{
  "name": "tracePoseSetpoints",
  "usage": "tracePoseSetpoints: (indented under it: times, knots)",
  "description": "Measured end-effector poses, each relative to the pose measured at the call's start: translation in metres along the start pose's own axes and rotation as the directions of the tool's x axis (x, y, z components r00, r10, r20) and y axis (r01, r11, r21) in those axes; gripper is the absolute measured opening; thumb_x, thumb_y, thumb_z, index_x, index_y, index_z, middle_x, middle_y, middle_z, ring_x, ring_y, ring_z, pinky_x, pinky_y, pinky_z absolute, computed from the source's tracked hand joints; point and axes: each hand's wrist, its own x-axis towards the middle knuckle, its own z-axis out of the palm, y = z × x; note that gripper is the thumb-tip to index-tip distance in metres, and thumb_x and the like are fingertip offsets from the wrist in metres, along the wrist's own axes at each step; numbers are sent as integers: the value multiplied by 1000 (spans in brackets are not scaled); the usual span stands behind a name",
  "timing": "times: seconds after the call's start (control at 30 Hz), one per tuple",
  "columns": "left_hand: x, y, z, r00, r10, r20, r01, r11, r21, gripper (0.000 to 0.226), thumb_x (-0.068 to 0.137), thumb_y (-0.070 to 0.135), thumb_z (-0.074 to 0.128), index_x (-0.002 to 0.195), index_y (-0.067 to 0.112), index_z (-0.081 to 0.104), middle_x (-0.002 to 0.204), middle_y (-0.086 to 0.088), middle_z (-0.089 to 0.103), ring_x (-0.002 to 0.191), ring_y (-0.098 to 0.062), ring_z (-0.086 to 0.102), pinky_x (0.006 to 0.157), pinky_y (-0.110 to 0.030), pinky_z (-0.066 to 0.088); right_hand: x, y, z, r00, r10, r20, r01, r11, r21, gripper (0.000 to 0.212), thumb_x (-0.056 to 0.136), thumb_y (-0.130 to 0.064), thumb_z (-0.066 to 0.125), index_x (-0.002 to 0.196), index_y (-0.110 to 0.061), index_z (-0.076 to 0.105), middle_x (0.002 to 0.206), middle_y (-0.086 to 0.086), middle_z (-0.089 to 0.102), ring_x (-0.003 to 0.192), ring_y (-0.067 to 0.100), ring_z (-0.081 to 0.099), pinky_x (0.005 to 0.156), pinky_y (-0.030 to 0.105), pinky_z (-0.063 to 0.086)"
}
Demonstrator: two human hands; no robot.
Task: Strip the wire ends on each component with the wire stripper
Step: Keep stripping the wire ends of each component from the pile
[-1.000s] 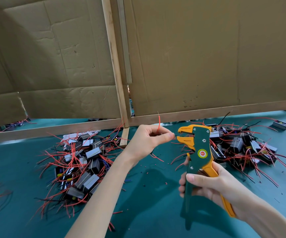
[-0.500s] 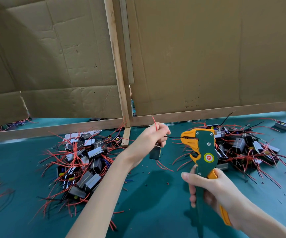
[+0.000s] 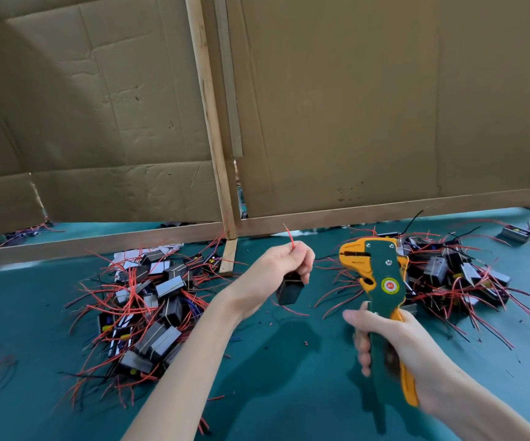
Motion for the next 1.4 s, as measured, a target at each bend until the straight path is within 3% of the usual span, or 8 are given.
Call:
tracePoseSetpoints:
  times: [0.13, 0.27, 0.47, 0.6, 0.77, 0.9, 1.1, 1.4]
  knots:
    - [1, 2, -5, 994, -94, -63, 85, 987, -134, 23, 82, 36, 38, 72, 15, 39, 66, 4, 35, 62, -14, 43, 81, -36, 42, 1, -5, 1, 987, -40, 153, 14, 987, 162, 14, 64, -5, 78, 77, -3, 72, 78, 25, 64, 71, 39, 67, 66, 44, 59]
    - [1, -4, -11, 975, -91, -201, 115, 987, 109, 24, 85, 32, 36, 67, 17, 44, 65, 2, 38, 64, -15, 46, 97, -48, 45, 1, -6, -1, 988, -53, 148, 30, 988, 153, 12, 68, -2, 77, 79, -1, 73, 81, 27, 64, 73, 39, 67, 66, 43, 59]
    - [-1, 0, -11, 980, 126, -152, -75, 951, 301, 30, 99, 31, 51, 79, 37, 72, 61, 7, 53, 57, -6, 45, 60, -15, 38, 2, -7, -3, 983, -66, 170, 45, 992, 122, 14, 68, -2, 78, 81, -2, 74, 82, 29, 64, 74, 40, 67, 68, 45, 59]
    - [-4, 11, -8, 971, 198, -134, -158, 953, 260, 19, 94, 21, 60, 91, 33, 75, 78, -25, 61, 69, -16, 42, 67, -25, 34, 1, -9, -4, 978, -93, 189, 74, 992, 103, 17, 65, -8, 75, 82, -4, 74, 82, 28, 65, 75, 41, 67, 68, 44, 58]
    - [-8, 18, -7, 970, 211, -119, -167, 938, 303, 18, 95, 23, 59, 95, 18, 76, 46, 13, 35, 46, -5, 27, 48, -16, 23, 1, -10, -5, 967, -106, 234, 85, 992, 98, 16, 67, -6, 74, 82, -3, 73, 82, 28, 64, 74, 42, 67, 69, 45, 58]
    - [-9, 23, -4, 965, 233, -118, -182, 924, 336, 18, 95, 24, 59, 89, 18, 76, 45, 12, 36, 46, -5, 27, 48, -18, 24, 0, -9, -6, 956, -98, 276, 80, 994, 77, 21, 65, -7, 80, 83, -3, 72, 82, 29, 64, 74, 42, 66, 70, 46, 57]
    - [-11, 28, -2, 979, 192, -61, -158, 919, 362, 18, 96, 20, 58, 89, 14, 73, 40, 15, 42, 38, -4, 30, 42, -10, 22, 0, -8, -6, 944, -79, 321, 69, 997, 43, 55, 43, -23, 98, 86, -2, 72, 83, 29, 65, 75, 43, 67, 70, 44, 58]
    - [-14, 32, -5, 992, 126, -8, -112, 910, 398, 20, 95, 22, 58, 89, 14, 76, 49, 3, 47, 44, -12, 33, 51, -19, 27, -2, -9, -9, 952, -48, 301, 66, 997, -50, 60, 36, -31, 100, 80, -2, 72, 81, 28, 67, 75, 45, 68, 67, 40, 58]
